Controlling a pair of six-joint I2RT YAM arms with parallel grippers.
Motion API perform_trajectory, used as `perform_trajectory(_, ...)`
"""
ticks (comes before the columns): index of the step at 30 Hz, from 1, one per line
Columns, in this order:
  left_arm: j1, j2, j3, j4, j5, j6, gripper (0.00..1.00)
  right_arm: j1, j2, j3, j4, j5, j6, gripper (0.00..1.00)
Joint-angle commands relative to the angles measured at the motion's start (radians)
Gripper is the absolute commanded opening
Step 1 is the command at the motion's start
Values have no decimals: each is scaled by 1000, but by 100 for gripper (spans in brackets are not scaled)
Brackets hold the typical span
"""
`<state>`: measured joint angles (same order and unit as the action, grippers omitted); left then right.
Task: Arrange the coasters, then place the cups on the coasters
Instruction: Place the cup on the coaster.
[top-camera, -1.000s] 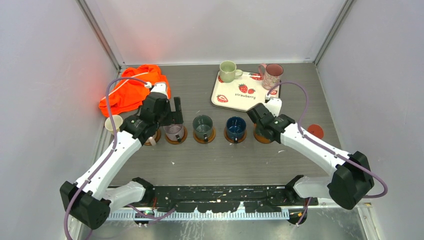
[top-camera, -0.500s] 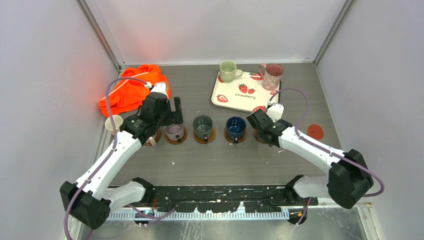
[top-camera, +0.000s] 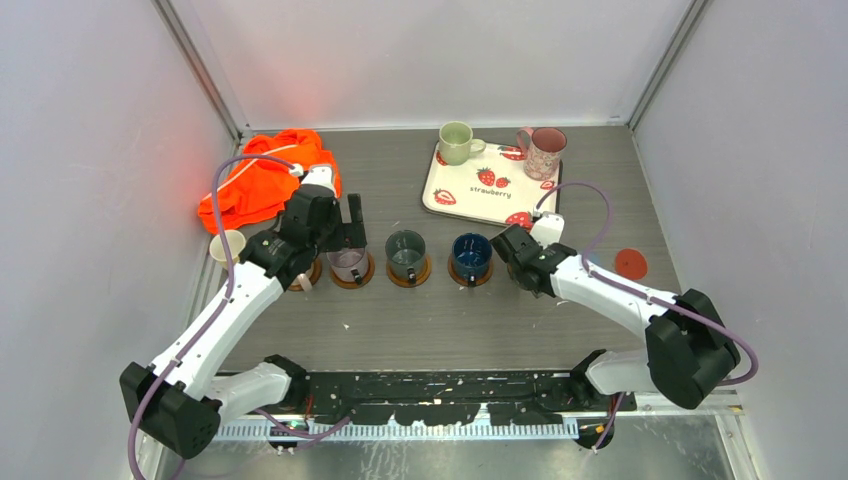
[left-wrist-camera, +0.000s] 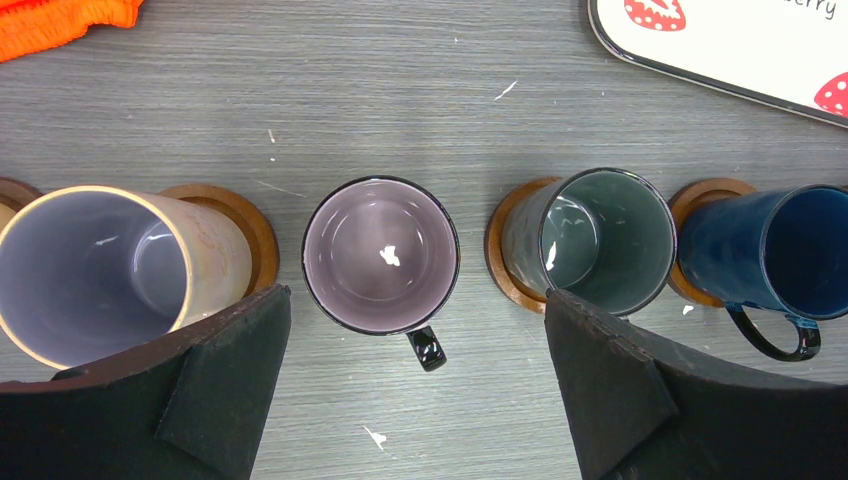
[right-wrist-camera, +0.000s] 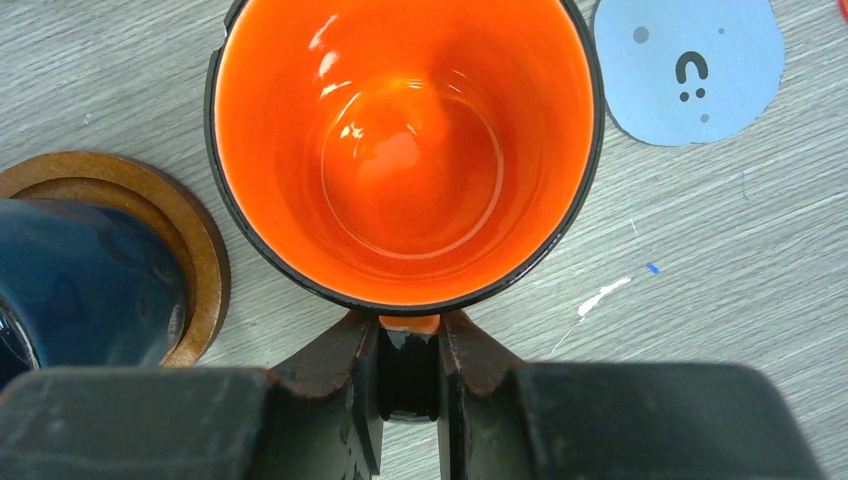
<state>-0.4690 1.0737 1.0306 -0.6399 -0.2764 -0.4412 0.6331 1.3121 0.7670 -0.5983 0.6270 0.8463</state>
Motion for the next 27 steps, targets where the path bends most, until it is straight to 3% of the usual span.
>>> perform_trajectory(1,4,-4,11,33,-3,-4,100,5,-4,7,61,80,34,0)
perform_trajectory(10,4,-1,11,34,-4,-3,100,5,0,7,51,57,43,1)
perform_trajectory(23,4,5,11,34,-4,-4,100,4,-20,8,9,32,59,30)
perform_trajectory(27,4,5,13,34,-4,-4,100,4,-22,7,5,26,60,35)
